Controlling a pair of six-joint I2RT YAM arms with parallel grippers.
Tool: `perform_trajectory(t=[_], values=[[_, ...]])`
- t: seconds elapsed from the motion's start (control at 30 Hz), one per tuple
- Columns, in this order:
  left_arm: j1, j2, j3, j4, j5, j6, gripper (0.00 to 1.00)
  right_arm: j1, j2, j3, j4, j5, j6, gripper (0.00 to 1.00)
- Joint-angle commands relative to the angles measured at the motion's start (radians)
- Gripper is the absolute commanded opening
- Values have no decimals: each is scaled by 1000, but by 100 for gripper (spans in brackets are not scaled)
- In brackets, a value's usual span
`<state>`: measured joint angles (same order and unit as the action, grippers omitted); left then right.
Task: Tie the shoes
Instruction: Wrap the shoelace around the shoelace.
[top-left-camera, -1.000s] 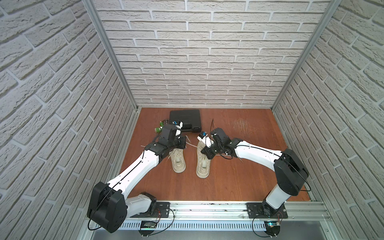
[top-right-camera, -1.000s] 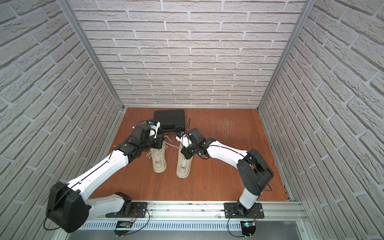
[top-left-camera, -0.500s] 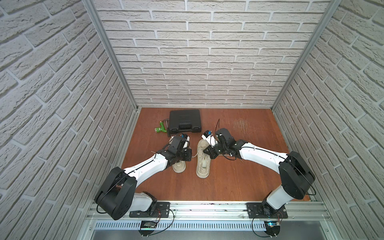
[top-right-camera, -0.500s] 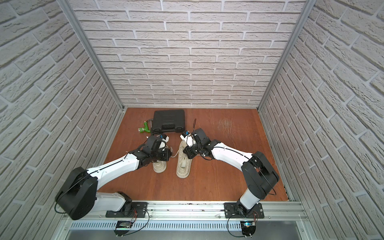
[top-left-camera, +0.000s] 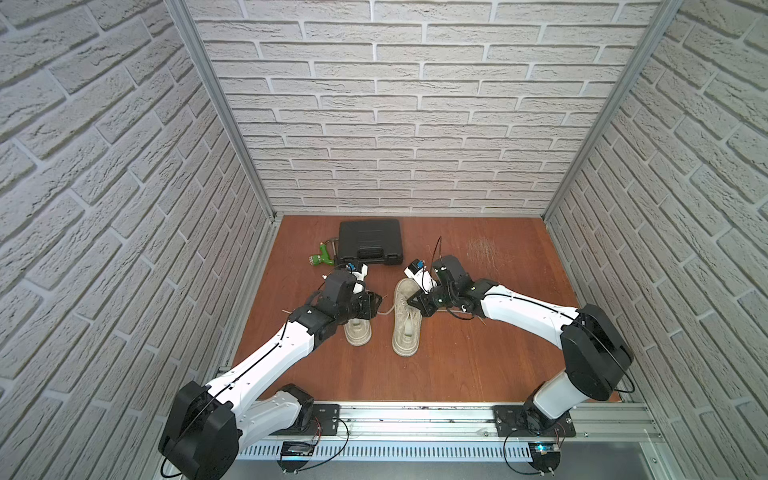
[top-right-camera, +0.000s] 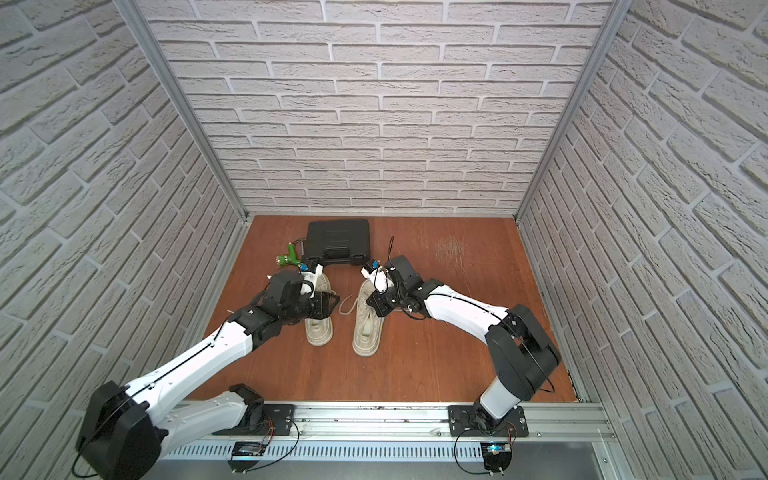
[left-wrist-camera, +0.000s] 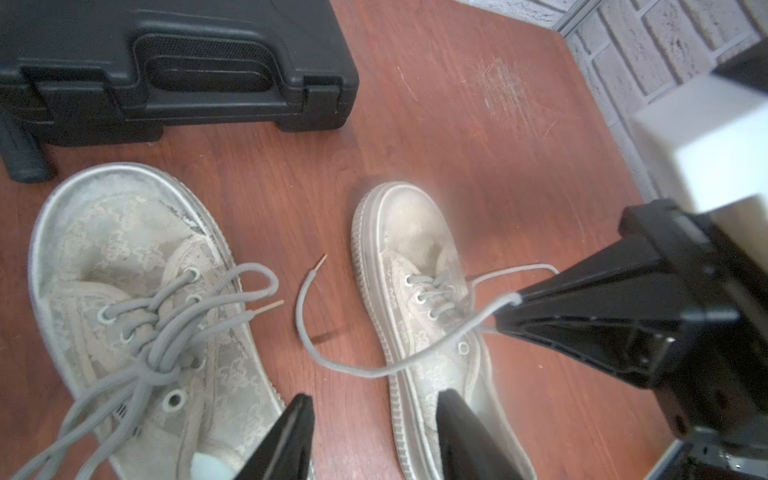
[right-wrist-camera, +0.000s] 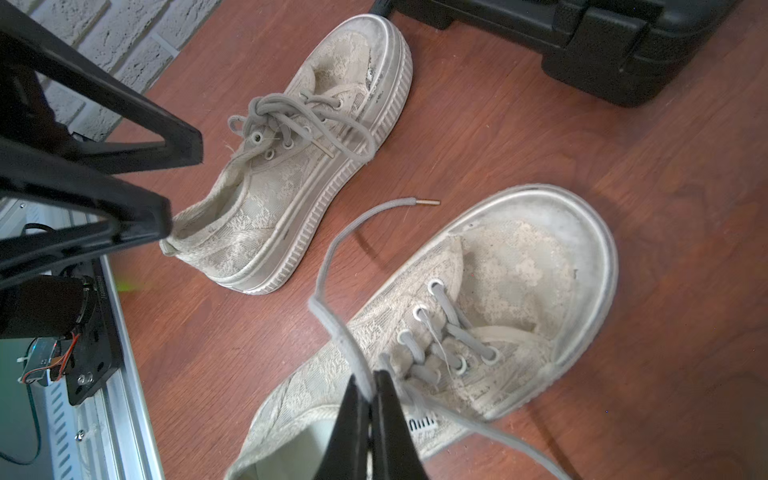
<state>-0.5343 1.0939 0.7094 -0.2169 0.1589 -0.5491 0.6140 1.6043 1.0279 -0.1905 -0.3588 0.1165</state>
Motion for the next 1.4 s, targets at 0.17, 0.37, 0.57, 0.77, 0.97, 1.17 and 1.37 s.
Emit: perform_trajectory(t=[0.17, 0.37, 0.57, 0.77, 0.97, 1.17, 1.37], values=[[10, 223, 107, 270, 282, -73, 48, -4, -30, -12, 39, -14, 5, 3], [-21, 351, 140, 360, 318, -118, 46, -4, -36, -23, 51, -10, 18, 3], [-26, 381, 116, 391, 310, -147, 39, -3, -49, -36, 56, 3, 37, 3], [-44, 374, 82, 427, 301, -176, 37, -5, -49, -40, 52, 21, 43, 3], [-62, 377, 68, 445, 292, -194, 35, -4, -46, -45, 66, 26, 62, 3], [-78, 364, 49, 445, 267, -206, 31, -5, -47, -42, 72, 42, 76, 3], [-96, 384, 39, 460, 243, -219, 27, -5, -37, -43, 88, 26, 87, 3]])
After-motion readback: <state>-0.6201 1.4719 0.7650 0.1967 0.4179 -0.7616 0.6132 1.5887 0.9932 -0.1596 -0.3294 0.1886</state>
